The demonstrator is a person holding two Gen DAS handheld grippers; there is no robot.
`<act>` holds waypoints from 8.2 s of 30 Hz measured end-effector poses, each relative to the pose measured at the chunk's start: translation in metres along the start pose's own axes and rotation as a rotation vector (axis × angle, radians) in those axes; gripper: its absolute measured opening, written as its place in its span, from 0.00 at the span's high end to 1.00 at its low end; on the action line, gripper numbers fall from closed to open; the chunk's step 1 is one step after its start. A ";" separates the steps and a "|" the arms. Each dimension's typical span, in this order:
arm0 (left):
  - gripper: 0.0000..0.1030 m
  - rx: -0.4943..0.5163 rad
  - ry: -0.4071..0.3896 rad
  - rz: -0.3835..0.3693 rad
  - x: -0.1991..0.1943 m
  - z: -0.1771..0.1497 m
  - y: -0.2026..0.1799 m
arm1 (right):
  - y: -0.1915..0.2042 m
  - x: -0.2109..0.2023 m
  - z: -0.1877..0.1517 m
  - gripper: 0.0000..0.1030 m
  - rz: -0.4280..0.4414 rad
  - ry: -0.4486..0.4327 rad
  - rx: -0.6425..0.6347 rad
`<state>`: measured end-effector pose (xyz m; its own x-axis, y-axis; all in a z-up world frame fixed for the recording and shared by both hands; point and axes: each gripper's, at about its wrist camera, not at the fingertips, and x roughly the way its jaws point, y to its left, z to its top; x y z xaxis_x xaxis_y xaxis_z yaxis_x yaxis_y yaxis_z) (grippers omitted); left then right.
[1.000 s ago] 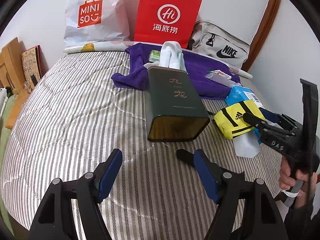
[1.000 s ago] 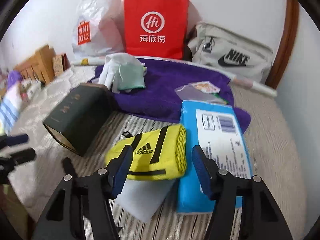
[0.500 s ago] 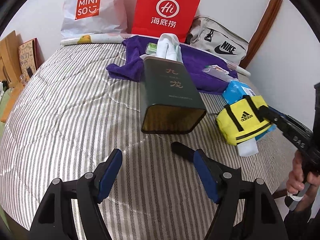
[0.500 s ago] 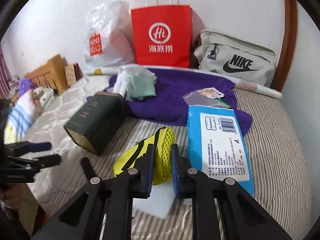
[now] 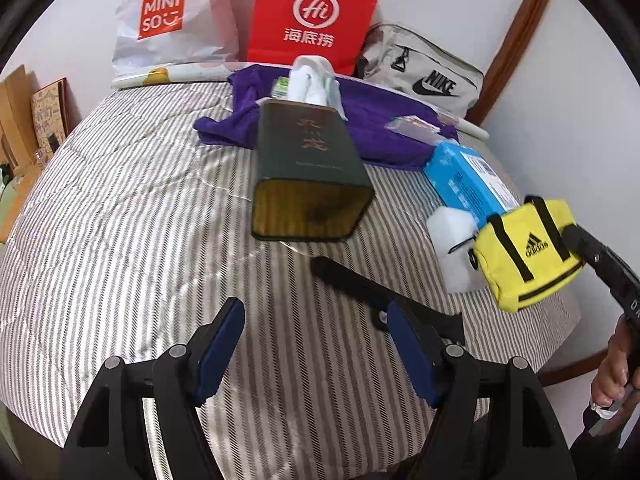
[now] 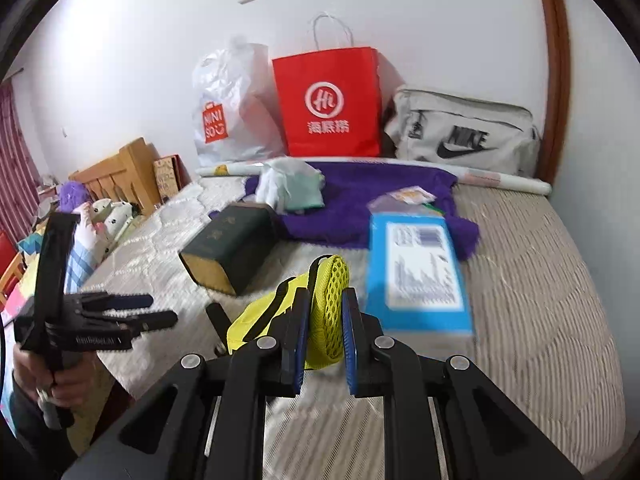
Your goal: Organize soft objects
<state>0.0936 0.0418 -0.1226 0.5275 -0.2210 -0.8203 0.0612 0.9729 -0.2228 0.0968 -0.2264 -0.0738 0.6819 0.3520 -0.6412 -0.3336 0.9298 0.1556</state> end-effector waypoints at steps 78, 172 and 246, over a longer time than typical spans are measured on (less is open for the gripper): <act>0.67 0.183 0.063 0.160 0.068 0.007 -0.094 | -0.078 0.026 -0.081 0.80 -0.021 0.142 0.083; 0.81 0.022 -0.179 0.033 0.022 0.185 -0.019 | -0.108 0.065 0.128 0.87 -0.020 -0.089 0.051; 0.49 0.028 -0.087 0.077 -0.004 0.100 -0.005 | -0.022 0.038 0.024 0.43 0.038 0.139 -0.011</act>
<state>0.1763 0.0445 -0.0658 0.6034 -0.1404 -0.7850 0.0412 0.9886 -0.1451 0.1457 -0.2309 -0.0842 0.5719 0.3676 -0.7333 -0.3650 0.9146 0.1739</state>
